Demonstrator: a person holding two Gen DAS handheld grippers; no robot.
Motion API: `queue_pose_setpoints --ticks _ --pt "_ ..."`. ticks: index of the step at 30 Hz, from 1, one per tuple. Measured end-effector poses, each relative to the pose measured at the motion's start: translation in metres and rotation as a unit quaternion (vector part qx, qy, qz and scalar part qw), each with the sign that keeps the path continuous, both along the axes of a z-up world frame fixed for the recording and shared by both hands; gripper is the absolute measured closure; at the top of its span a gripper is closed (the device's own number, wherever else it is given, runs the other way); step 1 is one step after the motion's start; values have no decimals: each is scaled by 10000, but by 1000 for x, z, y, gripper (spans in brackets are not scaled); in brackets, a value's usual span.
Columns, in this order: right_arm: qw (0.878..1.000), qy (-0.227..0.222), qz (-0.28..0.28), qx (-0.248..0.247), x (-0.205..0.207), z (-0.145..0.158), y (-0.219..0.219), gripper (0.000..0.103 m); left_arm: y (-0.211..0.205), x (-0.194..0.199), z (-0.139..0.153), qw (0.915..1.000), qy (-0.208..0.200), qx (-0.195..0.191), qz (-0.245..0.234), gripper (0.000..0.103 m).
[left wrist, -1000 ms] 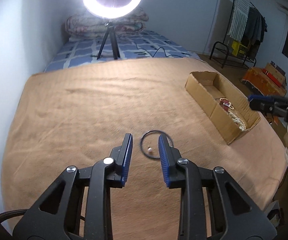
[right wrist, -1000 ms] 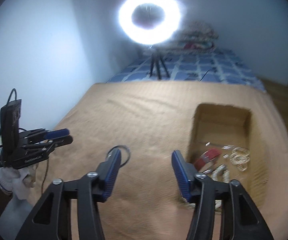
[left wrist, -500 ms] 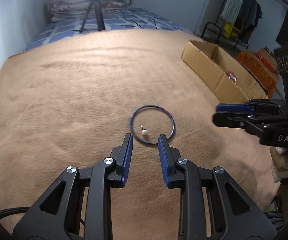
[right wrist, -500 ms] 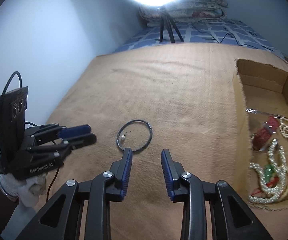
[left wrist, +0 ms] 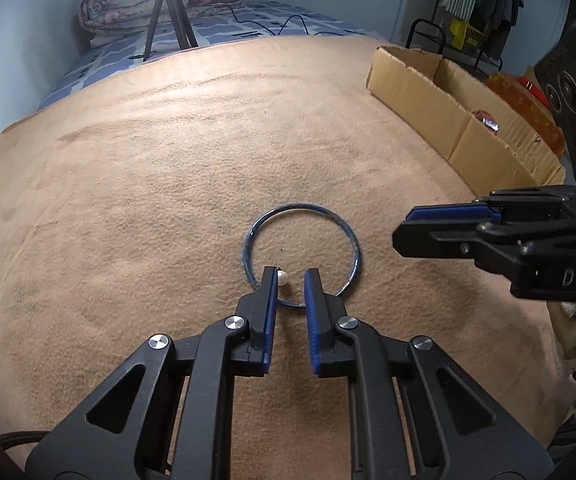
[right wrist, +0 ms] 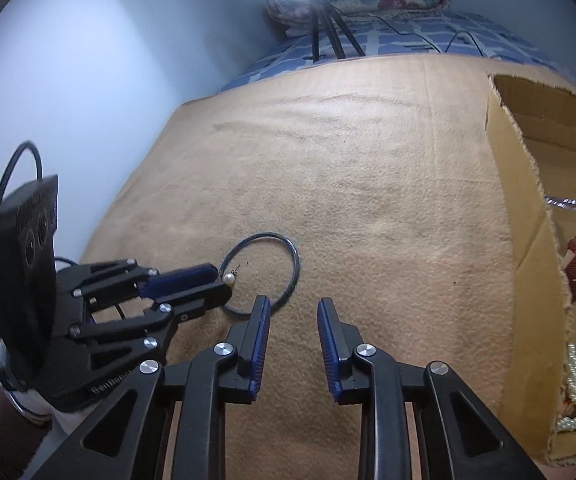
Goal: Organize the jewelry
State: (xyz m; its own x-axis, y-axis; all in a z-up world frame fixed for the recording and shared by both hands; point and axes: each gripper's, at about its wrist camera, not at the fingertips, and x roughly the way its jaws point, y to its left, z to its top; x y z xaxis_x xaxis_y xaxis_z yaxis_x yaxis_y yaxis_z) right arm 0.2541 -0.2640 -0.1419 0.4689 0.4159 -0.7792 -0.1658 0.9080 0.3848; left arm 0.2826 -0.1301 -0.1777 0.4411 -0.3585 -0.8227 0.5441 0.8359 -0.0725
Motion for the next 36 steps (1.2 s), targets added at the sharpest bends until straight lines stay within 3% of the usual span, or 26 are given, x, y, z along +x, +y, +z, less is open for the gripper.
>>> queue_pose_setpoints --ticks 10,15,24,27,32,36 --pt "9974 361 -153 602 21 -17 -2 76 -7 6 -6 9999 -13 149 -29 91" --pt "9960 438 -309 722 27 -22 -5 75 -11 7 -9 9998 -23 200 -18 97" --pt "9953 599 -290 697 33 -28 0 75 -13 6 -10 9997 -162 185 1 98" --pt "9959 622 -285 585 34 -29 3 82 -11 4 -8 9998 -174 110 24 98" --pt "9958 642 -311 575 35 -31 2 103 0 0 -1 9997 -183 -74 123 98" --pt "9971 555 -231 470 33 -29 5 103 9 -5 8 9994 -226 -181 186 98"
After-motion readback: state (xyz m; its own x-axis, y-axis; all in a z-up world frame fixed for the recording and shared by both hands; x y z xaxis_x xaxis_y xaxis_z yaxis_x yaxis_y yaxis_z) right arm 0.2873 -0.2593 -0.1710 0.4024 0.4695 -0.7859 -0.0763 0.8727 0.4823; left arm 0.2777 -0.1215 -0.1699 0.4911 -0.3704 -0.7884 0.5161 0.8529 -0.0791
